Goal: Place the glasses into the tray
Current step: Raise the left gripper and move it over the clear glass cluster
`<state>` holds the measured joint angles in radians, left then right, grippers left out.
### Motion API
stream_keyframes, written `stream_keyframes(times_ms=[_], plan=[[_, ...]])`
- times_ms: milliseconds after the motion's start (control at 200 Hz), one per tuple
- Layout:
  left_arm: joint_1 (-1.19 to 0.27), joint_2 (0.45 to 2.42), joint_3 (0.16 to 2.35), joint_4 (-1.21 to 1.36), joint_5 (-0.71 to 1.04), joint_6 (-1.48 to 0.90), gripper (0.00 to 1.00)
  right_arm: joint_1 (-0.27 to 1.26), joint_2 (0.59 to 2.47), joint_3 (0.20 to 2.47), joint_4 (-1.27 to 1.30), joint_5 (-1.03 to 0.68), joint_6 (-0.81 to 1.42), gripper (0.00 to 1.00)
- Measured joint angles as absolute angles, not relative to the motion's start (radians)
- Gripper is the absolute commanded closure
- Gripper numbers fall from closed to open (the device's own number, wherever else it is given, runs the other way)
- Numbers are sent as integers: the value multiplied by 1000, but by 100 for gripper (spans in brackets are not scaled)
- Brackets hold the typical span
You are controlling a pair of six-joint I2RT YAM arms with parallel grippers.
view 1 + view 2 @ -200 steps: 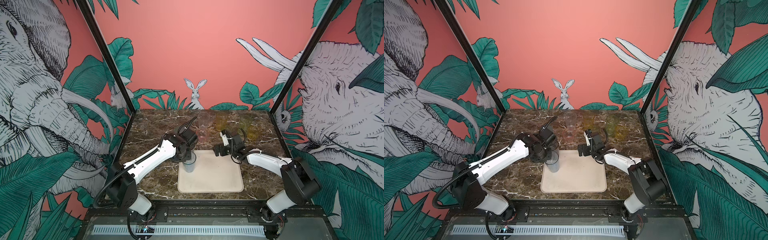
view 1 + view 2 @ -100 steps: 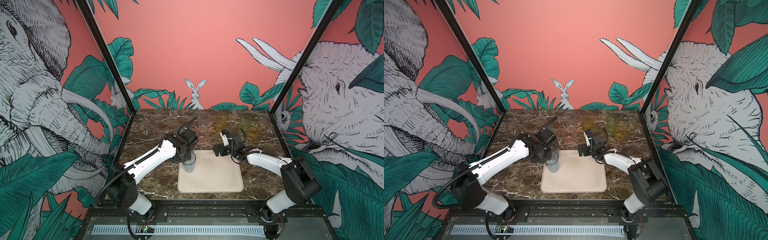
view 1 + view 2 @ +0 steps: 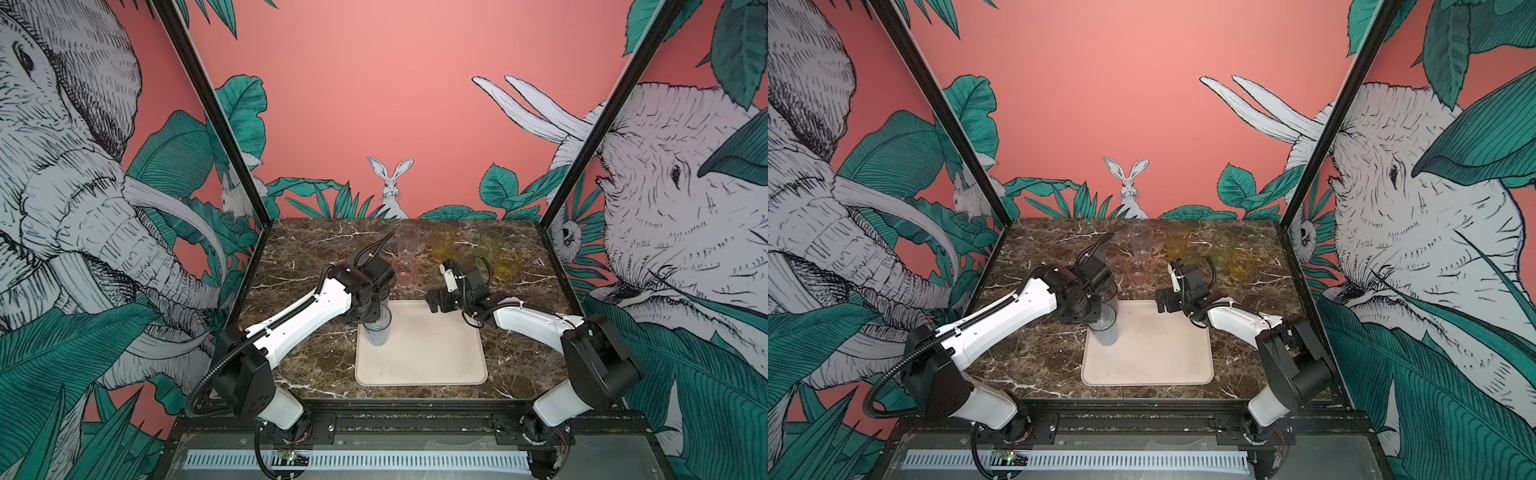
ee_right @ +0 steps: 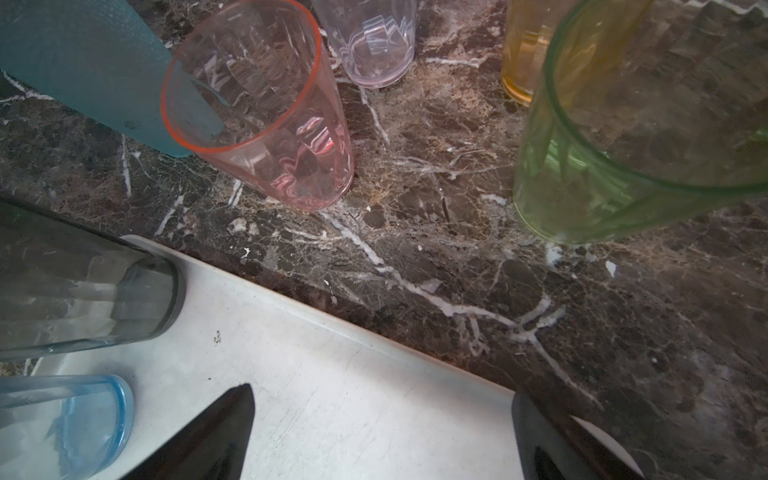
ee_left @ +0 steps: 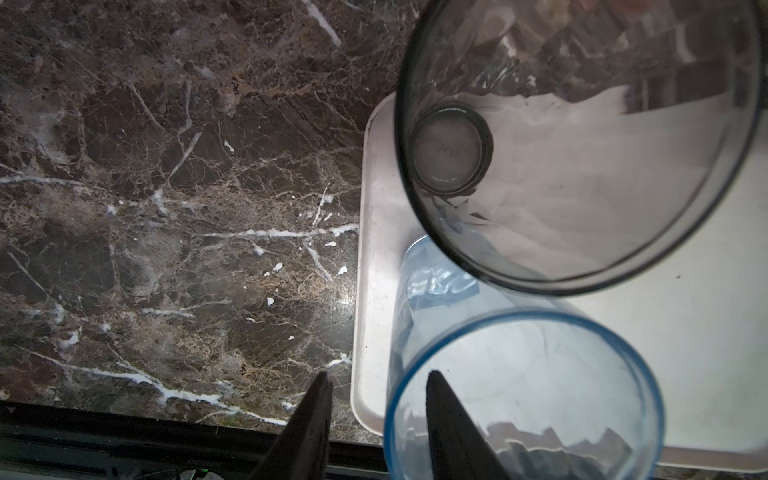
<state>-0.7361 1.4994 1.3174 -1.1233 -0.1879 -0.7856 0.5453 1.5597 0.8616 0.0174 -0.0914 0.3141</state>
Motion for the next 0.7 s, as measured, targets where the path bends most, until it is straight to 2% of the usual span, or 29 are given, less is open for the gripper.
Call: stream_keyframes(times_ms=[700], plan=[[-710,1517,1678,-1185,-275,-662,42,545,1518,847,41,-88,314,1]])
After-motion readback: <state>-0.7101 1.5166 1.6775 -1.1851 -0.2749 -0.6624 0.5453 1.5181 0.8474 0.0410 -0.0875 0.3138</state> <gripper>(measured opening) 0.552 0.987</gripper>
